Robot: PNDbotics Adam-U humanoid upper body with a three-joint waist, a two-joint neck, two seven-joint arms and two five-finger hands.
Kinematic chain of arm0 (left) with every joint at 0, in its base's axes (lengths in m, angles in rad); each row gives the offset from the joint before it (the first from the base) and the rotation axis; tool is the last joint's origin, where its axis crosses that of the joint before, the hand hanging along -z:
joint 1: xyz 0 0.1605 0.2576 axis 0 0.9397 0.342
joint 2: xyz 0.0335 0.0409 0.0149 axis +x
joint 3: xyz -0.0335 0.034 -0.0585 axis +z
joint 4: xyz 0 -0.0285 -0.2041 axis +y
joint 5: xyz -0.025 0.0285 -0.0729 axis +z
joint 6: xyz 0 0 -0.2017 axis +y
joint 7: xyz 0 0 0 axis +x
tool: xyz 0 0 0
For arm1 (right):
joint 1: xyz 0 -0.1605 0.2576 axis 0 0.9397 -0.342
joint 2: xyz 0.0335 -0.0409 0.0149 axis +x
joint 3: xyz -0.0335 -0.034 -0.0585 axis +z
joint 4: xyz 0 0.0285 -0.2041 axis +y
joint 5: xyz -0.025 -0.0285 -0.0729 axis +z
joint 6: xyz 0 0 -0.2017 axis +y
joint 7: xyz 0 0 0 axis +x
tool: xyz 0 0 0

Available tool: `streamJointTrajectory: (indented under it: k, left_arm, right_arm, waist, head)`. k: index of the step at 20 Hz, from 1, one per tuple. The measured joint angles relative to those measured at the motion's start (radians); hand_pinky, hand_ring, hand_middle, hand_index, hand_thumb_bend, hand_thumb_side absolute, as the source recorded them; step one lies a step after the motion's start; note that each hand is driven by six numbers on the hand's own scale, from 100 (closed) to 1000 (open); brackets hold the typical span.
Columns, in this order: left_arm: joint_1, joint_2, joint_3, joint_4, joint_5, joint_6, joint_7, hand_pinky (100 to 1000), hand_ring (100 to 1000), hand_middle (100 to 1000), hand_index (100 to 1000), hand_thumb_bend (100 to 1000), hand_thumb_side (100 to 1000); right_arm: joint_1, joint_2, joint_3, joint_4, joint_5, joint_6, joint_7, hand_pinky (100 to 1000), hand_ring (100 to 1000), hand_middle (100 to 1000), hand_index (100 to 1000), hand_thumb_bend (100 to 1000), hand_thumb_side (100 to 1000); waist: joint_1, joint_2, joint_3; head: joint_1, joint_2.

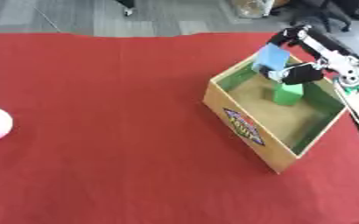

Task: Pick up the objects with one hand, pass them to the other hand, and then place them into the box on the other side of the table.

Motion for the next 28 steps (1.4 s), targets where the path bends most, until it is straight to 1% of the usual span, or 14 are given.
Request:
streamJointTrajectory:
  k: [1,2,7,9,11,12,13,14,16,18,20,23,25,28]
  left_arm:
    - [0.000,0.000,0.000,0.000,0.000,0.001,0.001,754,655,646,737,696,262]
    - [0.000,0.000,0.001,0.000,0.000,0.001,0.001,754,656,646,738,692,264]
    - [0.002,0.000,0.006,0.000,0.000,0.005,0.005,756,657,647,739,682,270]
    - [0.004,0.001,0.006,0.000,0.000,0.006,0.007,756,656,646,739,681,269]
    - [0.007,0.004,0.009,0.000,0.000,0.008,0.009,756,656,646,738,678,270]
    - [0.008,0.007,0.012,0.000,0.000,0.010,0.010,757,658,647,741,679,270]
    - [0.009,0.010,0.013,0.000,-0.002,0.012,0.011,758,660,649,743,680,272]
    - [0.009,0.015,0.014,0.000,-0.003,0.014,0.011,762,667,655,749,683,277]
    - [0.011,0.033,0.018,0.001,-0.004,0.025,0.000,768,673,659,755,695,279]
    - [0.011,0.066,0.018,0.008,-0.001,0.043,-0.026,775,681,666,764,717,282]
    - [0.010,0.111,0.017,0.023,0.006,0.066,-0.068,786,695,678,777,745,291]
    - [-0.013,0.202,0.002,0.063,0.032,0.111,-0.178,813,721,699,790,774,295]
    - [-0.031,0.263,-0.014,0.094,0.056,0.141,-0.271,822,730,703,785,785,293]
    - [-0.063,0.341,-0.045,0.153,0.111,0.185,-0.421,833,744,708,782,811,312]
  right_arm:
    - [0.000,-0.001,-0.001,0.002,0.015,-0.009,0.008,896,940,814,883,595,449]
    - [0.000,-0.002,-0.003,0.005,0.031,-0.019,0.015,900,951,834,898,672,452]
    - [0.008,-0.005,-0.019,0.012,0.079,-0.041,0.017,905,967,851,916,683,443]
    - [0.008,-0.005,-0.025,0.012,0.083,-0.043,0.011,896,957,835,910,665,435]
    - [0.008,-0.005,-0.031,0.011,0.072,-0.040,-0.004,880,942,815,900,625,401]
    - [0.008,-0.005,-0.034,0.009,0.055,-0.034,-0.018,869,934,797,887,561,339]
    - [0.008,-0.005,-0.038,0.004,0.028,-0.024,-0.036,867,933,793,886,538,303]
    - [0.007,-0.005,-0.042,-0.004,-0.008,-0.013,-0.056,861,928,781,881,463,263]
    - [0.005,-0.005,-0.045,-0.027,-0.105,0.011,-0.095,855,920,761,870,333,258]
    - [-0.003,-0.005,-0.046,-0.054,-0.216,0.031,-0.130,851,913,747,863,267,266]
    - [-0.010,-0.005,-0.046,-0.080,-0.319,0.044,-0.158,848,906,738,861,263,256]
    - [-0.023,-0.005,-0.045,-0.106,-0.425,0.056,-0.181,843,900,730,855,351,200]
    - [-0.029,-0.004,-0.043,-0.118,-0.456,0.062,-0.181,842,897,725,851,342,203]
    - [-0.035,0.003,-0.041,-0.125,-0.472,0.069,-0.175,842,896,725,851,344,204]
  waist:
    - [0.000,0.000,0.000]
    - [0.000,0.000,0.000]
    - [0.000,0.000,-0.001]
    - [0.002,0.000,-0.002]
    - [0.004,0.000,-0.004]
    - [0.005,0.000,-0.004]
    - [0.006,0.000,-0.004]
    - [0.009,0.000,-0.004]
    - [0.014,0.000,-0.002]
    - [0.019,0.000,0.002]
    - [0.022,0.000,0.006]
    - [0.028,-0.001,0.012]
    - [0.032,-0.001,0.013]
    - [0.035,-0.001,0.013]
  head:
    - [0.000,0.000]
    - [0.000,0.000]
    - [0.005,0.001]
    - [0.008,0.001]
    - [0.015,0.001]
    - [0.027,0.002]
    - [0.047,0.002]
    - [0.070,0.002]
    - [0.116,0.004]
    - [0.149,0.011]
    - [0.170,0.014]
    - [0.192,0.020]
    - [0.208,0.026]
    - [0.231,0.029]
